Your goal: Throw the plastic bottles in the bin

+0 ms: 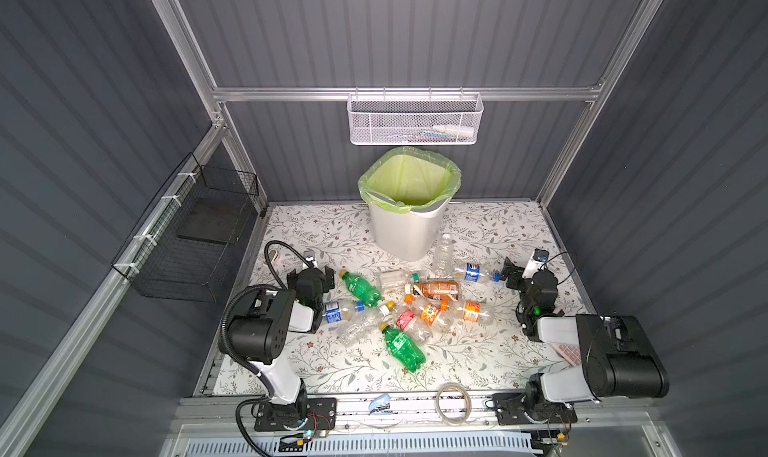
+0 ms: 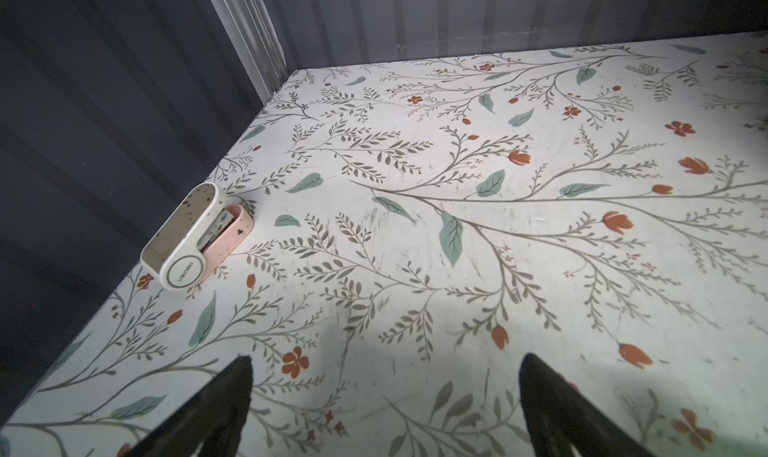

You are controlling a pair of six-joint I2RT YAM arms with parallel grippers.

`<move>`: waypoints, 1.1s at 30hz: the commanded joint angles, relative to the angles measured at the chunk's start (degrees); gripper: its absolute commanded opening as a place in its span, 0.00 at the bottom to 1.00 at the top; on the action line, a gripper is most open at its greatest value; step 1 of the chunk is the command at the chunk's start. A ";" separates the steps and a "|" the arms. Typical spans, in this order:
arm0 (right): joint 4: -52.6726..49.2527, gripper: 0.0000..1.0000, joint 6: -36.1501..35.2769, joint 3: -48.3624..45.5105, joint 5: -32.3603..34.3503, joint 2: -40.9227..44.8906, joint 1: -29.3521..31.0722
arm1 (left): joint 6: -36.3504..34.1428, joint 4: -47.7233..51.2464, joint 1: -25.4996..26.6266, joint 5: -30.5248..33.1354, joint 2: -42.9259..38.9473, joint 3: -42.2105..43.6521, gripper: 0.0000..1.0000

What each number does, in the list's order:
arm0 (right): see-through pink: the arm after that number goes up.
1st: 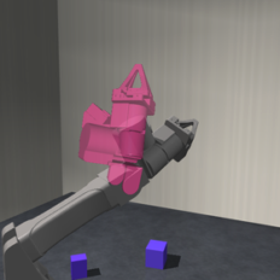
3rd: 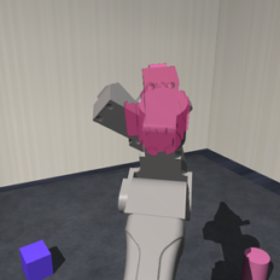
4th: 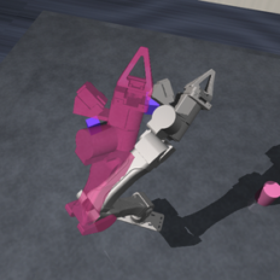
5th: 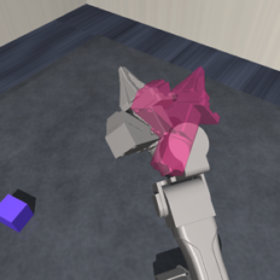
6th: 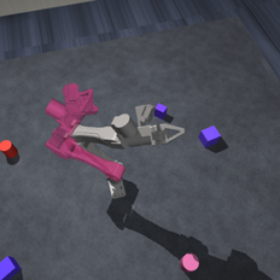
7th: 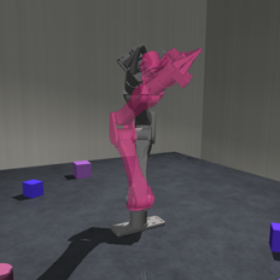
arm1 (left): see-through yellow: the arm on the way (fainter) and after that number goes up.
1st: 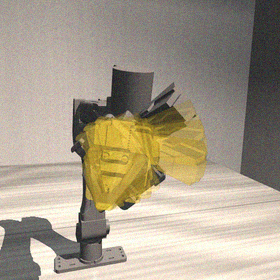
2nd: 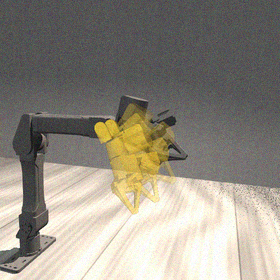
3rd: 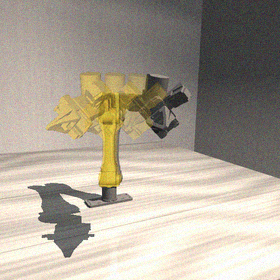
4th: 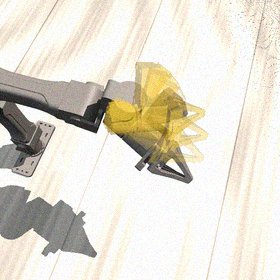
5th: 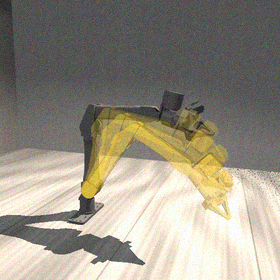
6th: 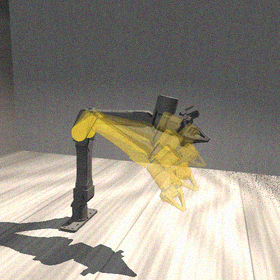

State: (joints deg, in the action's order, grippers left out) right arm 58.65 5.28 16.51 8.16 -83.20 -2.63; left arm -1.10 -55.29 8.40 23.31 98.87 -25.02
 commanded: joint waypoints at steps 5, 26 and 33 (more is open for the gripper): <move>0.06 0.99 -0.44 0.80 0.21 -0.52 0.17 | 0.07 -0.44 -0.41 -0.20 -0.42 -0.39 1.00; -0.23 0.99 -0.36 0.98 -0.20 -0.56 0.00 | 0.05 -0.16 -0.41 -0.25 -0.34 -0.60 1.00; -0.51 0.94 -0.18 1.07 -0.52 -0.52 -0.18 | 0.05 -0.04 -0.49 -0.54 -0.50 -0.60 0.95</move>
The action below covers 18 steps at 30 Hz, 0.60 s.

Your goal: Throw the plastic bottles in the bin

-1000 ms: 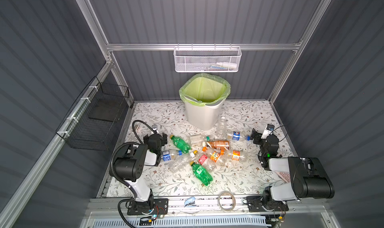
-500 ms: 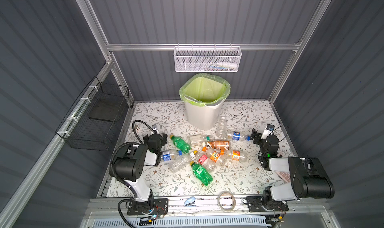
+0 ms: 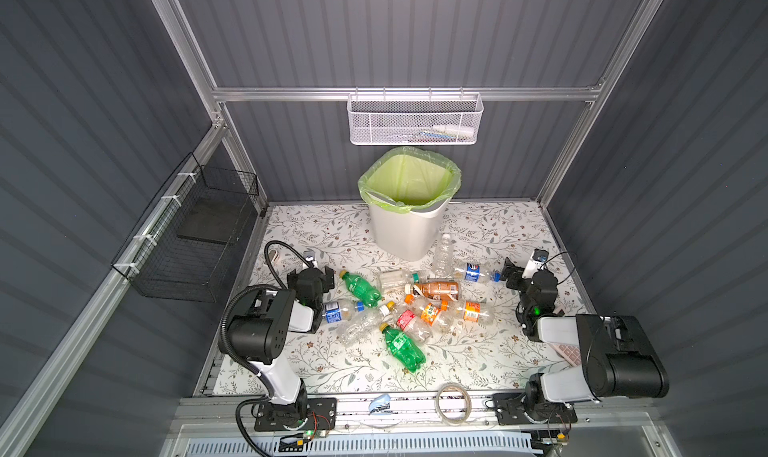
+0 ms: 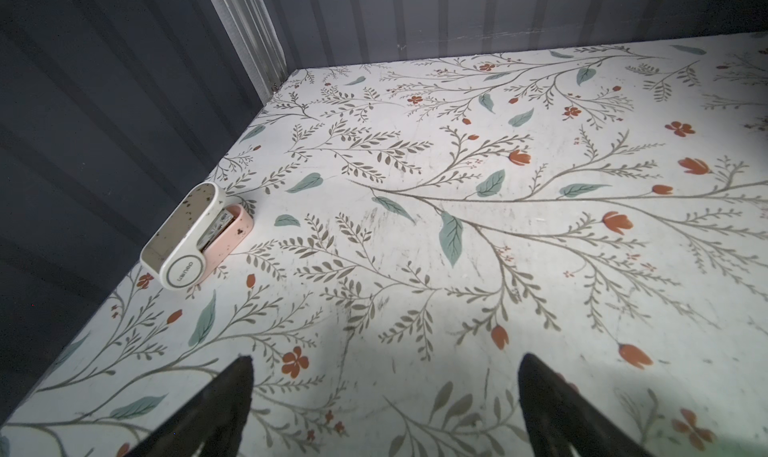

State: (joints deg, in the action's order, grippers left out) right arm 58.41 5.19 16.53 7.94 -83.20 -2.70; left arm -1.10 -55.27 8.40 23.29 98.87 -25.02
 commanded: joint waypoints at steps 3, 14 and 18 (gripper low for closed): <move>0.22 0.86 -0.18 0.87 -0.55 -0.35 -0.11 | -0.61 -1.94 -0.49 0.11 -1.08 0.09 0.92; -53.97 0.75 0.03 25.26 -2.79 5.96 3.46 | 7.30 44.97 1.32 10.43 -20.68 -17.12 0.84; -64.39 0.78 -2.05 28.82 -11.24 10.59 6.58 | 9.07 52.07 3.19 6.72 -28.33 -18.79 0.85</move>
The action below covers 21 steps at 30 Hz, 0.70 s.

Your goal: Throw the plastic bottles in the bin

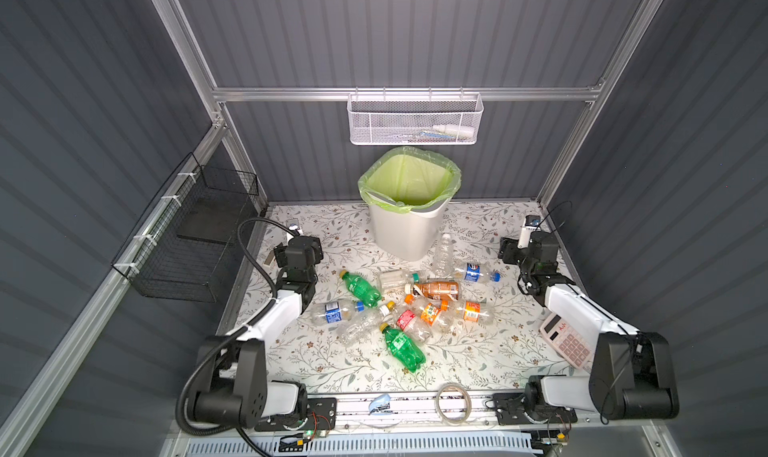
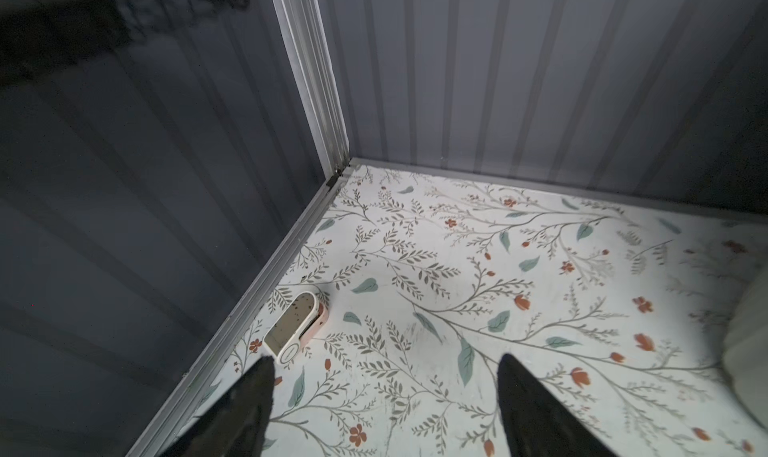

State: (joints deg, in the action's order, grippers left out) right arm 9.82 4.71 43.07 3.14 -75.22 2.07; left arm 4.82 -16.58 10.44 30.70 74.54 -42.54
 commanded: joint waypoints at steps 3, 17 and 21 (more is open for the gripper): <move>-25.15 0.79 -3.15 6.21 -12.65 4.75 4.52 | 5.33 18.93 1.51 -5.96 -7.64 -2.44 0.89; -56.33 0.79 4.10 13.44 -13.59 8.30 9.84 | 5.20 29.49 2.48 -18.83 -12.07 -4.41 0.91; -57.66 0.78 5.79 11.74 -17.49 10.70 14.84 | 5.38 29.59 2.57 -20.74 -11.44 -5.03 0.91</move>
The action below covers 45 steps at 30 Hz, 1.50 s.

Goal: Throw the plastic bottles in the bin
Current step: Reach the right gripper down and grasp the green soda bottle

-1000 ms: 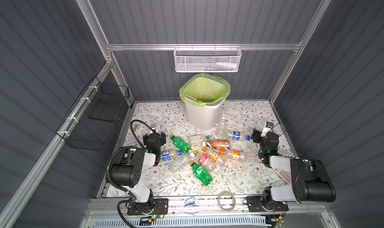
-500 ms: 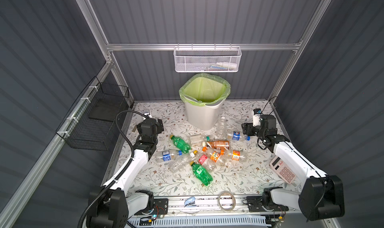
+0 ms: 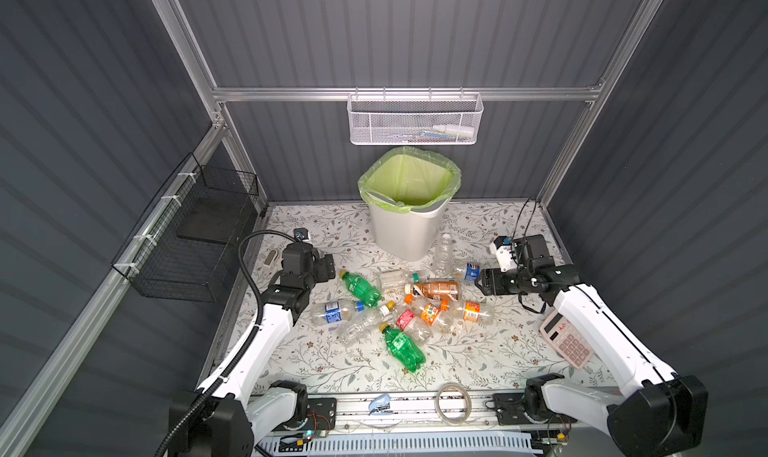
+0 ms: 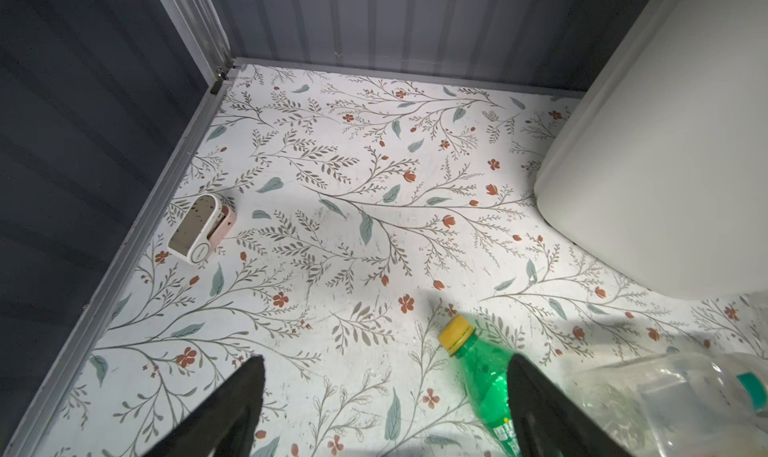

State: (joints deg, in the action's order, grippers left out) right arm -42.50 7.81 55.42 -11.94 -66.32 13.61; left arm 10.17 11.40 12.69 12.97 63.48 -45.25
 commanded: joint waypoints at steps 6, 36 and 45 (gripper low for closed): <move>-3.57 0.81 10.95 -2.77 3.77 11.40 20.25 | 0.50 2.67 0.32 -3.18 0.15 -2.28 0.92; 8.68 0.92 19.77 5.58 13.46 -27.44 58.91 | 4.29 7.59 0.32 -5.24 -0.73 -1.41 0.93; 9.47 0.88 17.68 6.98 15.93 -32.19 58.90 | 4.44 7.81 0.32 -5.05 -0.03 -1.85 0.93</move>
State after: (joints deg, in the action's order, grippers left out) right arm -33.54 26.44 60.90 1.89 -97.51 72.31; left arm 13.85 18.06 12.73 8.71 63.48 -45.91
